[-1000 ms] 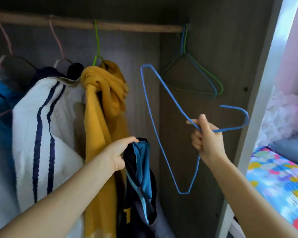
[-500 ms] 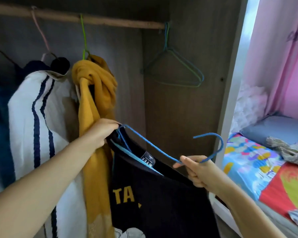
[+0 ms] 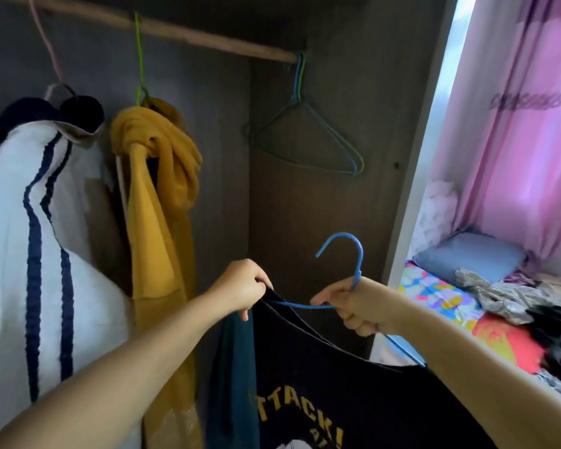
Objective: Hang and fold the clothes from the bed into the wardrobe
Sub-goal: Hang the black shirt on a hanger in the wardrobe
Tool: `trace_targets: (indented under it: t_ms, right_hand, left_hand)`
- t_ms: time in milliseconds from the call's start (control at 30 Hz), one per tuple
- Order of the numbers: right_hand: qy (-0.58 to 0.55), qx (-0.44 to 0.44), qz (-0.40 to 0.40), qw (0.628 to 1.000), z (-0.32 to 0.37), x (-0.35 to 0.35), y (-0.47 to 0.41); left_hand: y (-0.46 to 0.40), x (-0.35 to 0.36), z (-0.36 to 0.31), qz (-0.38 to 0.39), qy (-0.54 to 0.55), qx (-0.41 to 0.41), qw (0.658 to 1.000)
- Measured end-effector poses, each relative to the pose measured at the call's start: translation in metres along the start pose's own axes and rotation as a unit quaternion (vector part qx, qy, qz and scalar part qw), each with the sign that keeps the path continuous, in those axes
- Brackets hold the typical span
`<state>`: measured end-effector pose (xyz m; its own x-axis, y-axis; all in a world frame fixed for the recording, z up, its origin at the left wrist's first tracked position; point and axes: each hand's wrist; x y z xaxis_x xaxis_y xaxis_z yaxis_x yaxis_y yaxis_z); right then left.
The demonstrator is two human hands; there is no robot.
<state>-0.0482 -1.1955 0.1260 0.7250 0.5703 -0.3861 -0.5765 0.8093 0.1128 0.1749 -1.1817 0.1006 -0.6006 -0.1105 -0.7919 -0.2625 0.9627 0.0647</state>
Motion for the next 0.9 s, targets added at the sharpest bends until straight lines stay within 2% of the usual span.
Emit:
trace_targets:
  t_ms: [67, 133, 233, 267, 333, 400, 467, 533, 600, 667, 800, 900]
  right_hand:
    - [-0.052, -0.014, -0.023, 0.998, 0.002, -0.026, -0.001]
    - [-0.063, -0.016, -0.024, 0.998, 0.003, -0.035, -0.002]
    - [-0.034, 0.013, 0.014, 0.999, 0.003, -0.024, -0.006]
    - [-0.031, 0.016, 0.025, 0.999, 0.008, -0.025, -0.006]
    - [-0.028, -0.008, 0.044, 0.999, 0.028, -0.039, -0.007]
    - [-0.029, -0.041, 0.056, 0.997, 0.053, -0.054, -0.008]
    - [-0.058, -0.068, 0.064, 0.994, 0.073, -0.059, -0.012]
    - [-0.111, -0.089, 0.064, 0.988, 0.087, -0.061, -0.016]
    - [-0.184, -0.101, 0.055, 0.976, 0.099, -0.064, -0.023]
    - [-0.255, -0.109, 0.021, 0.961, 0.111, -0.063, -0.033]
    - [-0.316, -0.128, -0.052, 0.939, 0.140, -0.048, -0.074]
    - [-0.331, -0.128, -0.062, 0.933, 0.167, -0.031, -0.110]
  left_hand:
    - [-0.004, -0.001, 0.005, -0.016, 0.075, -0.036, 0.996]
    - [-0.014, -0.006, 0.003, -0.064, 0.126, -0.031, 0.990]
    - [-0.022, -0.005, -0.005, -0.074, 0.137, -0.026, 0.987]
    - [-0.022, -0.002, -0.006, -0.066, 0.103, -0.017, 0.992]
    - [-0.023, 0.001, -0.002, -0.084, -0.035, 0.033, 0.995]
    - [-0.027, 0.004, -0.004, -0.127, -0.142, 0.137, 0.972]
    - [-0.027, 0.004, -0.014, -0.133, -0.166, 0.222, 0.952]
    - [-0.026, 0.007, -0.029, -0.115, -0.102, 0.224, 0.962]
    - [-0.017, 0.014, -0.043, -0.108, 0.023, 0.184, 0.977]
    - [0.003, 0.024, -0.059, -0.085, 0.134, 0.153, 0.975]
    - [0.042, 0.034, -0.087, 0.039, 0.272, 0.149, 0.950]
    - [0.043, 0.005, -0.099, 0.080, 0.364, 0.100, 0.922]
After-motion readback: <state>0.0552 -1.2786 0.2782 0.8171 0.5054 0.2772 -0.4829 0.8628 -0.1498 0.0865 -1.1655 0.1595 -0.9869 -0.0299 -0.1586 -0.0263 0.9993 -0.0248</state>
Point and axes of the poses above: each hand's wrist, its own y-axis away from the middle knuckle, its own x-axis out of the palm, z = x × y, and after that the axes turned 13 degrees about -x, right-handed
